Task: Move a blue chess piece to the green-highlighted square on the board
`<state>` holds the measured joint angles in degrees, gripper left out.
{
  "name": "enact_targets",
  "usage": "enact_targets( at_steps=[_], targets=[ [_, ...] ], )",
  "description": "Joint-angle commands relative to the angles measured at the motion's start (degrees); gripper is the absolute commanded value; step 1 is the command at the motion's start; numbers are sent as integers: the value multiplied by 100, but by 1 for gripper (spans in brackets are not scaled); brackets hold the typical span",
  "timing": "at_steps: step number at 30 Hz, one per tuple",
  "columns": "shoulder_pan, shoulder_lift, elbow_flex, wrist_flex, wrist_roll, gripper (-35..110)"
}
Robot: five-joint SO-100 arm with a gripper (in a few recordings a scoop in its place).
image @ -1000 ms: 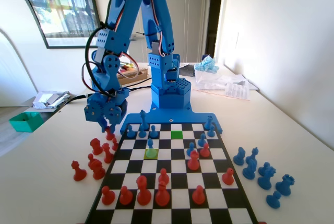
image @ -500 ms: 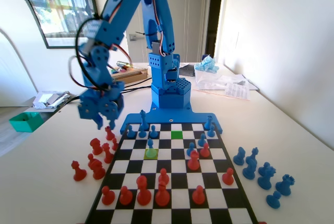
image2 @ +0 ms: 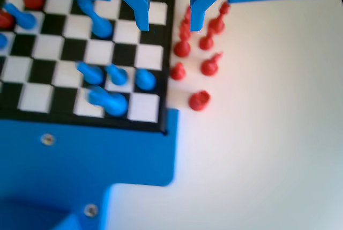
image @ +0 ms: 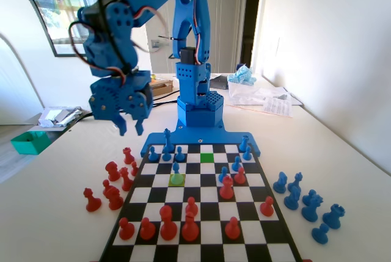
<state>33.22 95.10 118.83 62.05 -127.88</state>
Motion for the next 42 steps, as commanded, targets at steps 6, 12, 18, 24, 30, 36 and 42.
enact_targets(
  at_steps=[6, 12, 18, 24, 30, 36, 42],
  targets=[
    [-1257, 554, -316, -202, 1063, 12],
    [-1758, 396, 44, -949, 1195, 13],
    [-2057, 44, 343, -1661, 1204, 13],
    [-2153, -97, 642, -2013, 1134, 13],
    [-2153, -220, 870, -2241, 993, 13],
    [-2101, -404, 1099, -2514, 853, 13],
    [-1986, -413, 1239, -2593, 694, 13]
  ],
)
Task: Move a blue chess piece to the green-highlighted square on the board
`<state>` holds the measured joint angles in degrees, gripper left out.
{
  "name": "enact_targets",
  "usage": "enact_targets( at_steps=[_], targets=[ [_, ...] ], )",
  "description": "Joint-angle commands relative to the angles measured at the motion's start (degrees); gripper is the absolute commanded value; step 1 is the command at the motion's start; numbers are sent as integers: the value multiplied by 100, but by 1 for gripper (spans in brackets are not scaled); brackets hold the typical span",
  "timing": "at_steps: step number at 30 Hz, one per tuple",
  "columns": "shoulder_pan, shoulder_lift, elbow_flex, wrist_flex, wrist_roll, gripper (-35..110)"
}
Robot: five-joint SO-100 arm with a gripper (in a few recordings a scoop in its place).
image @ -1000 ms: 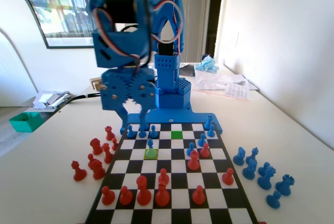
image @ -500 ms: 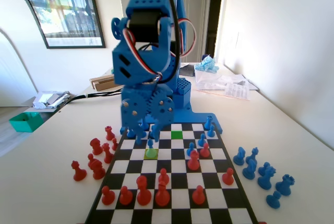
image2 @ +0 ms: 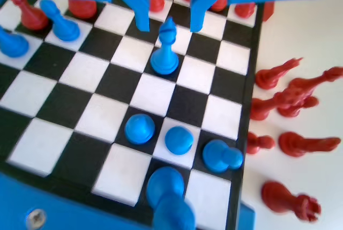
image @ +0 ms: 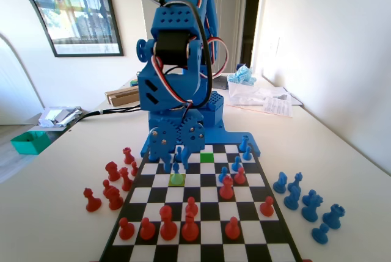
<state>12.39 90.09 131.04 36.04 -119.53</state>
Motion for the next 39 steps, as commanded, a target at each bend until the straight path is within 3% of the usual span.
enact_targets(
  at_steps=[1, 33, 39],
  targets=[
    [105, 88, 44, 0, -158, 13],
    [176, 97, 404, -562, -475, 1],
    [105, 246, 18, 114, -290, 1]
  ],
)
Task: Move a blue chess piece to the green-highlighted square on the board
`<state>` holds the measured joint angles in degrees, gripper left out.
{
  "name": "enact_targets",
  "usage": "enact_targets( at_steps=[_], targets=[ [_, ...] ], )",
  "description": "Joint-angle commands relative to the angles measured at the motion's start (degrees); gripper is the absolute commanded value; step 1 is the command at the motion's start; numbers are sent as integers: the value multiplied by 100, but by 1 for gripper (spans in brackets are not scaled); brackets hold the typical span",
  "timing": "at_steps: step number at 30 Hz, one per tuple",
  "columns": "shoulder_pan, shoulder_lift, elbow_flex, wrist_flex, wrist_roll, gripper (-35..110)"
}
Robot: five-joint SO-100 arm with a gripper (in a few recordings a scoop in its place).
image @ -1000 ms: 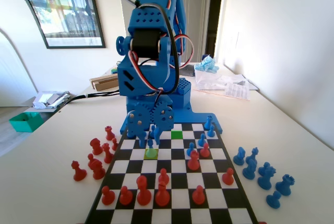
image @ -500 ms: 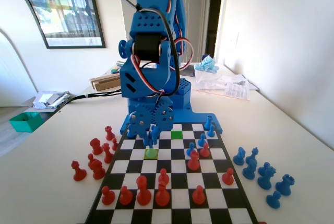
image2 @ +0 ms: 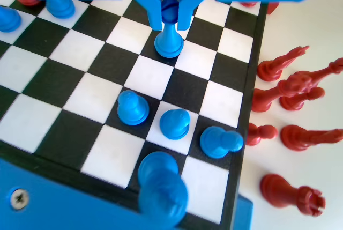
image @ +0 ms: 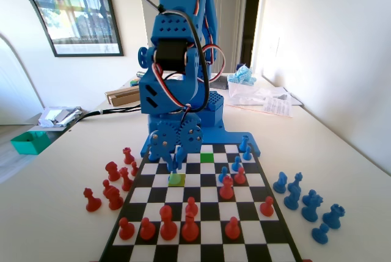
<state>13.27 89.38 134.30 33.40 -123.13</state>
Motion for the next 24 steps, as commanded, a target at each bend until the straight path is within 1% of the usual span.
enact_targets(
  at_steps=[1, 4, 8, 24],
  targets=[
    [-26, 360, -396, 545, 114, 1],
    [-158, 527, -527, 905, 246, 1],
    [-325, 765, -492, 1107, 404, 1],
    [-1327, 1503, 870, 923, 1160, 1]
  ],
)
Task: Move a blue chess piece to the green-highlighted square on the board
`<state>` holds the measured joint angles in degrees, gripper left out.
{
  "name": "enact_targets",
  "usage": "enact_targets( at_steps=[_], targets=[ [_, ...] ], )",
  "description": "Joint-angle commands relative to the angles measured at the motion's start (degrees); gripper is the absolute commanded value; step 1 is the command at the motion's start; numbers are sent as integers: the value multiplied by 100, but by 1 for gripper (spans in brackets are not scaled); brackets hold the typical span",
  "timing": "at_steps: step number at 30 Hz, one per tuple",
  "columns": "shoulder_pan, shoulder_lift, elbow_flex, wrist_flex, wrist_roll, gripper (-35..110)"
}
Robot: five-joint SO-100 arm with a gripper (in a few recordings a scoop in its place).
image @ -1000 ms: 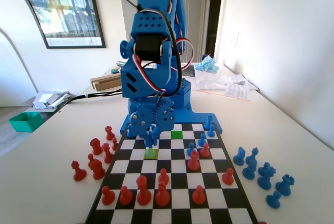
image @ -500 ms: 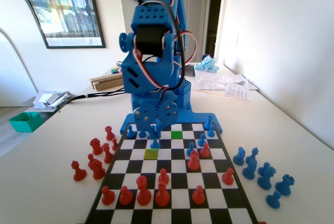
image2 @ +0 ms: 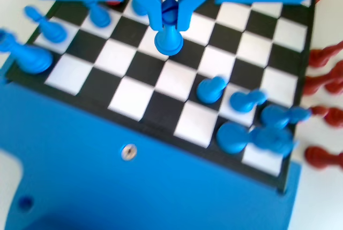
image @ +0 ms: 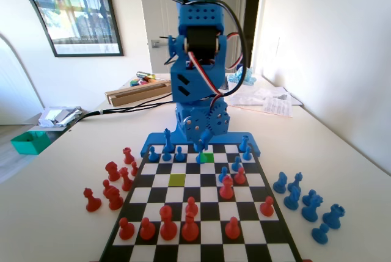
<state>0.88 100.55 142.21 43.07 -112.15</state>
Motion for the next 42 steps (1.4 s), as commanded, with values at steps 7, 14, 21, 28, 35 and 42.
enact_targets(
  at_steps=[7, 14, 21, 28, 35, 42],
  targets=[
    [-396, 396, 255, -132, 290, 1],
    [-545, 396, 404, -255, 404, 1],
    [-554, 396, 457, -308, 396, 1],
    [-501, 396, 466, -396, 343, 5],
    [-466, 396, 483, -466, 299, 12],
    [-369, 396, 264, -404, 281, 12]
  ],
)
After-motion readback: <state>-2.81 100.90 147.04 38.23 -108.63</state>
